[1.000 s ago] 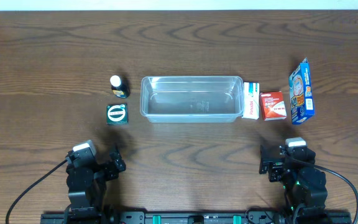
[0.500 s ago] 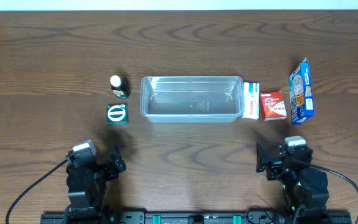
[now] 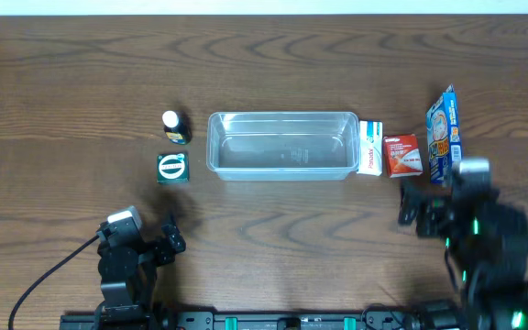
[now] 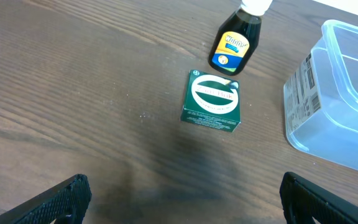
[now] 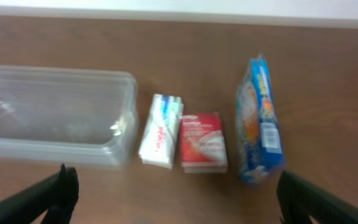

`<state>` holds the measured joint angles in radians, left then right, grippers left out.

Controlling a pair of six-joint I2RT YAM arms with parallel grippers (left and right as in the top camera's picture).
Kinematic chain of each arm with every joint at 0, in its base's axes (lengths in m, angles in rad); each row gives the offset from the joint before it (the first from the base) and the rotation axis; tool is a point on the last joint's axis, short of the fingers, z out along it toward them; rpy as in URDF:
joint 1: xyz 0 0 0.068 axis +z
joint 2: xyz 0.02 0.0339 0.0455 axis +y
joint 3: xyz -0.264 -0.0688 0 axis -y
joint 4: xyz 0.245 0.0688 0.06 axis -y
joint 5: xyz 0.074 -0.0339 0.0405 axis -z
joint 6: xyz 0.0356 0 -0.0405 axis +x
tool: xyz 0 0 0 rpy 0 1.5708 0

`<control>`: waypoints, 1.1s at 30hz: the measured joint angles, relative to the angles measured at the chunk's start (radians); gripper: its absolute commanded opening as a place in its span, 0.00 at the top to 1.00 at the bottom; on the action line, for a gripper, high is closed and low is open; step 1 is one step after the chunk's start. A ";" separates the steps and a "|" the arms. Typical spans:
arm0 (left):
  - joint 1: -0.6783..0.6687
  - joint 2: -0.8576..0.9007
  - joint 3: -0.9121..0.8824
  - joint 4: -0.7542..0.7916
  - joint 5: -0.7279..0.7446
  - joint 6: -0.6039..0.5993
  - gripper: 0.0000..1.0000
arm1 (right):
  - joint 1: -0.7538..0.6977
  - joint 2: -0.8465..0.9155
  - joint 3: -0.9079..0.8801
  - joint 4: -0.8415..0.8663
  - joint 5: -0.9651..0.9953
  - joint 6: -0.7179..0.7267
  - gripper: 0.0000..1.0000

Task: Pack container
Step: 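Reach the right gripper to the blue Kool Fever box and grasp it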

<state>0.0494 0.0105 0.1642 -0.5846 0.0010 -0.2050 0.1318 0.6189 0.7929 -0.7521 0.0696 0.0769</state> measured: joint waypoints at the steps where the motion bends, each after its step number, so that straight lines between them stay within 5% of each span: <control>1: 0.000 0.000 0.000 0.000 0.000 0.000 0.02 | -0.003 0.082 0.066 -0.024 0.016 0.000 0.01; 12: 0.000 0.000 0.000 0.001 0.000 0.000 0.02 | -0.155 0.822 0.726 -0.360 0.015 -0.021 0.01; 21: 0.000 0.000 0.000 0.002 0.000 0.000 0.02 | -0.286 1.043 0.751 -0.331 -0.009 -0.014 0.07; 33: 0.000 0.000 0.000 0.002 0.000 0.000 0.02 | -0.356 1.289 0.751 -0.212 -0.082 0.010 0.39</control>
<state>0.0494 0.0101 0.1638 -0.5831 0.0013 -0.2050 -0.2241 1.9076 1.5436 -0.9642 -0.0120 0.0864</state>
